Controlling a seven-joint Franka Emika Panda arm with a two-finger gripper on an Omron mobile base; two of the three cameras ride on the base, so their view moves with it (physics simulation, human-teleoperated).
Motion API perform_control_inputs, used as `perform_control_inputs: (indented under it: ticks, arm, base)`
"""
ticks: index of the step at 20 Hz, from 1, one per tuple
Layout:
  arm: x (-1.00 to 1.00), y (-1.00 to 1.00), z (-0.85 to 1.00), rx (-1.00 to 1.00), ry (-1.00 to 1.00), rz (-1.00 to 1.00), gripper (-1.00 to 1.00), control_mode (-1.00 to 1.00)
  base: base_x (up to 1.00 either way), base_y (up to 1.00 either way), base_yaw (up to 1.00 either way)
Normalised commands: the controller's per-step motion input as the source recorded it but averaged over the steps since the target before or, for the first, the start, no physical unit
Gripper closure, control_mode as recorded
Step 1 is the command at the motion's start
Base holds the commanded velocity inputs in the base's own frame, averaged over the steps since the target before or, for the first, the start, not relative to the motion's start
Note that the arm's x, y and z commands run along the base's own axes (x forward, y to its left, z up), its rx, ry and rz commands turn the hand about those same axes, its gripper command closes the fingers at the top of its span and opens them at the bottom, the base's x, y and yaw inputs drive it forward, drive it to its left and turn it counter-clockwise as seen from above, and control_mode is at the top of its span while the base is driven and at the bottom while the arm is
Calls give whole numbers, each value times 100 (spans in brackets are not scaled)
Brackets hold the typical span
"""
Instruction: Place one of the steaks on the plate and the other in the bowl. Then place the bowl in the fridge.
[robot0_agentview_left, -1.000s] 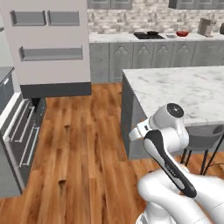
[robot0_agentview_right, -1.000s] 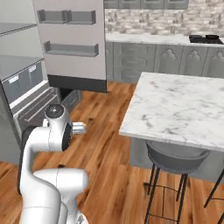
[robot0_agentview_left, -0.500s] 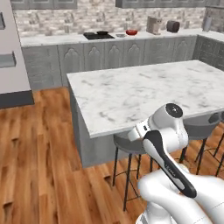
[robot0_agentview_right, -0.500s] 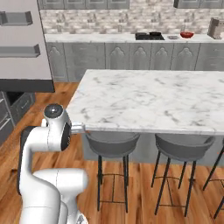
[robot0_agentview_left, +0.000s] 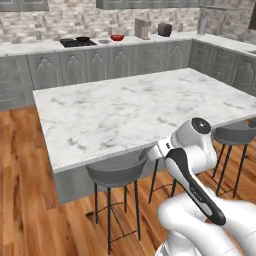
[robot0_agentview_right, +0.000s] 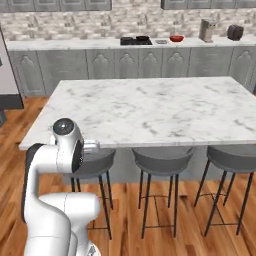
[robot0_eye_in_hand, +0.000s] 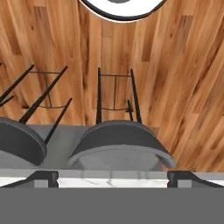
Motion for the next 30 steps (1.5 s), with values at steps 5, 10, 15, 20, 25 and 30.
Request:
perform_control_inputs:
  ticks: [5, 10, 15, 20, 25, 30]
  arm:
    - [0, 0, 0, 0, 0, 0, -100, 100]
    - [0, 0, 0, 0, 0, 0, -100, 100]
    - [0, 0, 0, 0, 0, 0, -100, 100]
    - [0, 0, 0, 0, 0, 0, -100, 100]
    - [0, 0, 0, 0, 0, 0, -100, 100]
    - [0, 0, 0, 0, 0, 0, -100, 100]
  base:
    - [21, -80, -1]
    - [27, -84, 0]
    - [27, -88, 0]
    - [26, -94, 0]
    - [30, -95, 0]
    - [31, -99, 0]
